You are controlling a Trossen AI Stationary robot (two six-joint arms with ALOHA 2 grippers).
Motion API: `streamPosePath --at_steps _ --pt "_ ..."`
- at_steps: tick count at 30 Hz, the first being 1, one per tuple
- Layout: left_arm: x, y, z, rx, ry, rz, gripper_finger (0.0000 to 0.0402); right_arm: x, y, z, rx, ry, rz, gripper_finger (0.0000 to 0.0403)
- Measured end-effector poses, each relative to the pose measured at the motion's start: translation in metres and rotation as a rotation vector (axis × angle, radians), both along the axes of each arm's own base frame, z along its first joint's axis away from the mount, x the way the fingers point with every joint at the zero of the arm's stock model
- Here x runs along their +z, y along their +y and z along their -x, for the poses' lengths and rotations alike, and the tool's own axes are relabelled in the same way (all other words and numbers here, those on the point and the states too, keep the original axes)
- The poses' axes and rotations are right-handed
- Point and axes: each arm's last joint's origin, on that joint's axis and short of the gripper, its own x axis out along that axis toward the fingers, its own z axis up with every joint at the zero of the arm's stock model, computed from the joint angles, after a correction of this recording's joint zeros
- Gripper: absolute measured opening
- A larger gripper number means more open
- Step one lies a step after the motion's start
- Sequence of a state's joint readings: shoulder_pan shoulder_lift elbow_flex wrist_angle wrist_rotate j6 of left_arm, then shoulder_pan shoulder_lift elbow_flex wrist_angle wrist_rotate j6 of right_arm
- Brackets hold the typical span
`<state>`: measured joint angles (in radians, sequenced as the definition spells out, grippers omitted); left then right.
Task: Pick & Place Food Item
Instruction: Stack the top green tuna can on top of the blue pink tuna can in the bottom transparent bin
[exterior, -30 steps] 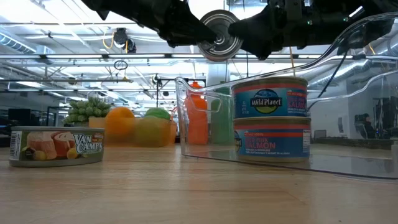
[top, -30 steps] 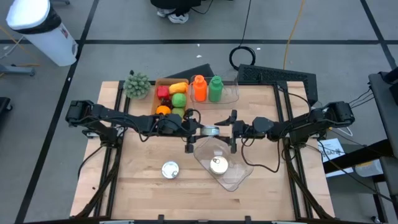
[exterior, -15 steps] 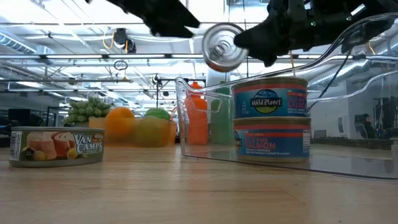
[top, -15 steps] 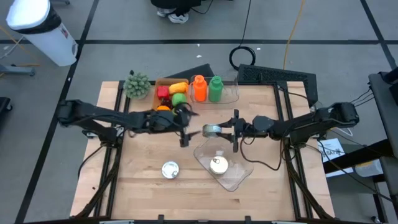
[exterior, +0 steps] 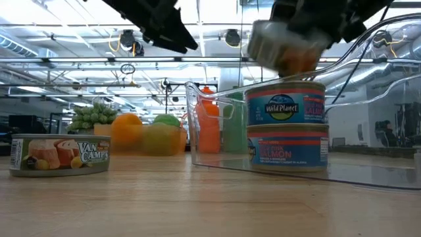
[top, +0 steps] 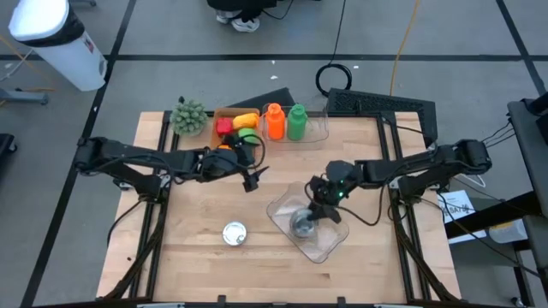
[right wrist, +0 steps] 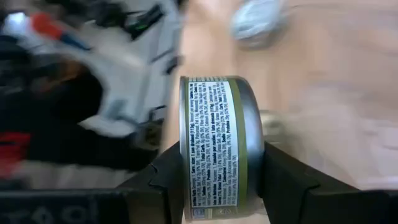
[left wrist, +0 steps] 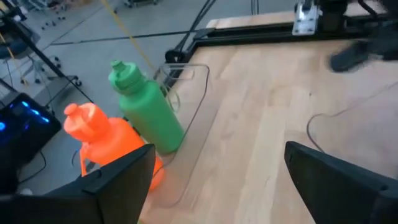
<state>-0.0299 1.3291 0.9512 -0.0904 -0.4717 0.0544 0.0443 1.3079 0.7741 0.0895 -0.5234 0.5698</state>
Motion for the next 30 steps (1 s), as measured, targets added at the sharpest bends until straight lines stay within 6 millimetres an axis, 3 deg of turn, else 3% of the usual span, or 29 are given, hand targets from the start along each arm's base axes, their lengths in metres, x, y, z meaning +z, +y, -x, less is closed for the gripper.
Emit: streamPosePath --at_steps 5,17,25,30 --pt "-0.011 0.001 -0.008 0.005 0.032 0.004 0.0359 -0.006 0.012 -0.002 0.049 0.036 -0.036 0.0148" --pt "-0.016 0.000 -0.011 0.008 0.050 0.010 0.0371 -0.022 0.012 -0.011 0.005 0.091 -0.015 0.0148" --pt "-0.017 0.000 -0.011 0.008 0.052 0.010 0.0360 -0.025 0.011 -0.008 0.029 0.095 0.034 0.0277" --pt "-0.017 0.000 -0.011 0.008 0.053 0.010 0.0357 -0.024 0.010 -0.009 0.030 0.079 0.041 0.0311"
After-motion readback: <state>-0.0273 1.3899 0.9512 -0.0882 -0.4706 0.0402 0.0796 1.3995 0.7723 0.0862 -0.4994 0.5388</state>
